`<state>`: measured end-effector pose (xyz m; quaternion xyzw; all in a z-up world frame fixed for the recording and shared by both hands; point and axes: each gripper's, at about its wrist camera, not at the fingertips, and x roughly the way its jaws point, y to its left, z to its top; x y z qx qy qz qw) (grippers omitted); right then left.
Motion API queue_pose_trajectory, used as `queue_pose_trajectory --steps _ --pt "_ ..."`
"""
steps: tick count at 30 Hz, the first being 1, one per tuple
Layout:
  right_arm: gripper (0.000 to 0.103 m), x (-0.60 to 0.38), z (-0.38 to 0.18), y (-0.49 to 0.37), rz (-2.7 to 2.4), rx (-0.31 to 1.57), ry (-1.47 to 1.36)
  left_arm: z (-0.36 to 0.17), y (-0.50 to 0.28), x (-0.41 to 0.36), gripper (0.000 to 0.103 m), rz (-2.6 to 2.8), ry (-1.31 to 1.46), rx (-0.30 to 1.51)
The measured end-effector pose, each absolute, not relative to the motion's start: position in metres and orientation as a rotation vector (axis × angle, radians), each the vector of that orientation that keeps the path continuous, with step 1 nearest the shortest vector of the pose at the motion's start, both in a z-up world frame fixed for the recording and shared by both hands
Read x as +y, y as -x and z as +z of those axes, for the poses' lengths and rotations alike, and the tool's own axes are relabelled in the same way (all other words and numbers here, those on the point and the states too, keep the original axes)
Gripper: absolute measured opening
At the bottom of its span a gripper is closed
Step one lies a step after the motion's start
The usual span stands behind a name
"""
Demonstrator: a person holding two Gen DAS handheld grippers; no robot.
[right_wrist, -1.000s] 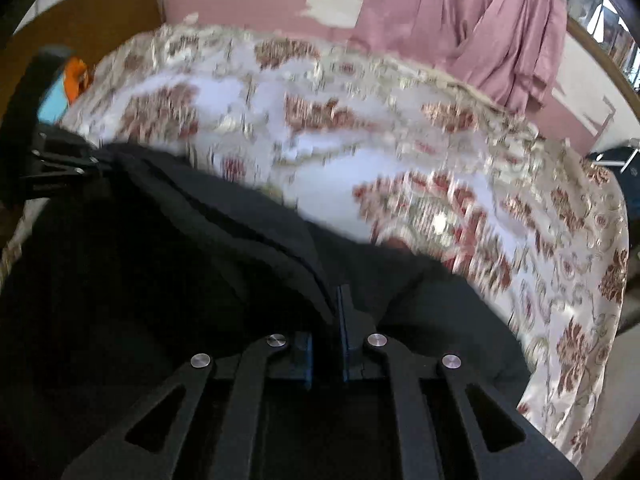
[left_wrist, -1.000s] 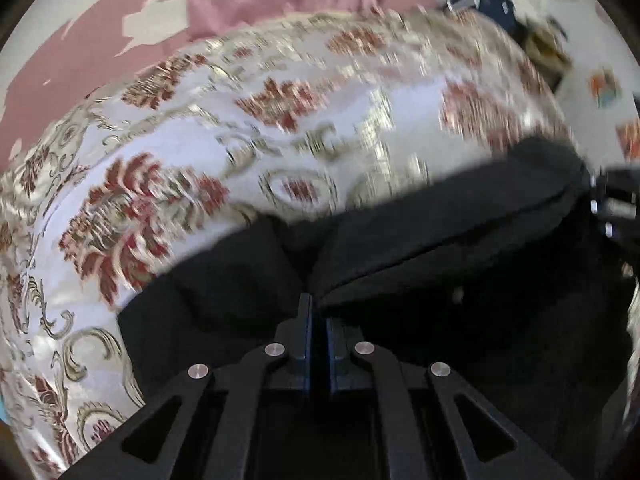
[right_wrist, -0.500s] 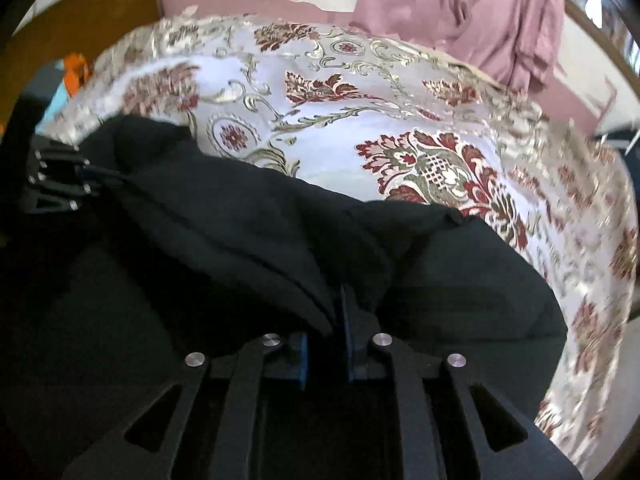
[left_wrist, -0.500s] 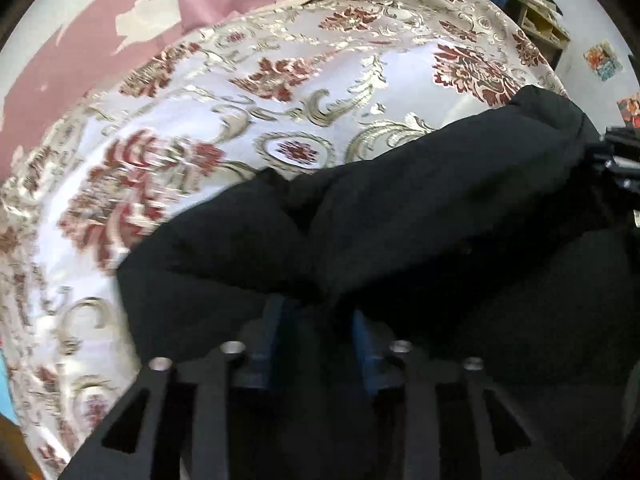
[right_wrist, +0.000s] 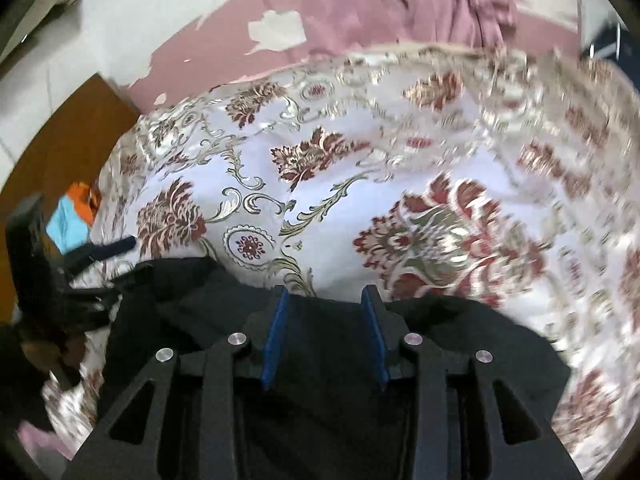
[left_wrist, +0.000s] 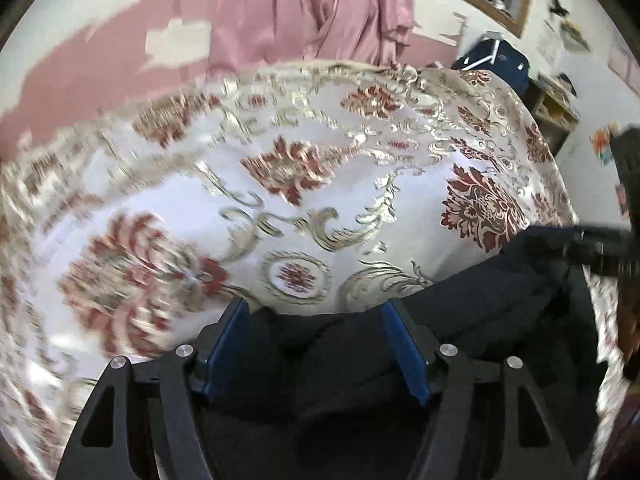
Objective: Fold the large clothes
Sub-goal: 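Fold the hem up toward the collar with both grippers and release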
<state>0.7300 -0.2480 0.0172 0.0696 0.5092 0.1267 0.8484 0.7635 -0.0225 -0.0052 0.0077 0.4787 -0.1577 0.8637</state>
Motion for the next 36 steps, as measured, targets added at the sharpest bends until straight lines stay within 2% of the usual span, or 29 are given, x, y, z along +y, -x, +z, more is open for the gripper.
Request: queue_pose_trajectory --steps 2,3,5,8,14,19,27,32,36 --pt "0.029 -0.238 0.005 -0.727 0.305 1.096 -0.134 -0.021 -0.764 -0.028 0.064 -0.394 0.033 1.052" --pt "0.022 -0.232 -0.001 -0.723 0.326 1.110 -0.111 -0.025 -0.760 -0.031 0.062 -0.429 0.030 1.054" --pt "0.017 -0.222 -0.010 -0.711 0.360 1.139 -0.046 -0.035 -0.742 -0.044 0.041 -0.520 -0.042 1.067" --pt "0.016 -0.216 -0.022 -0.696 0.402 1.191 0.036 -0.053 -0.726 -0.060 0.027 -0.601 -0.158 1.129" --pt "0.017 -0.212 -0.048 -0.702 0.453 1.412 0.119 -0.080 -0.736 -0.077 0.025 -0.627 -0.206 1.279" --pt "0.014 -0.208 -0.059 -0.711 0.492 1.546 0.157 -0.089 -0.733 -0.081 0.025 -0.653 -0.256 1.306" --pt "0.013 -0.186 -0.093 -0.707 0.405 1.477 0.304 -0.117 -0.730 -0.106 0.025 -0.561 -0.350 1.277" --pt "0.013 -0.192 -0.101 -0.701 0.388 1.408 0.241 -0.119 -0.727 -0.093 0.024 -0.512 -0.221 1.259" --pt "0.013 -0.209 -0.081 -0.679 0.422 1.328 0.143 -0.104 -0.714 -0.073 0.024 -0.522 -0.120 1.239"
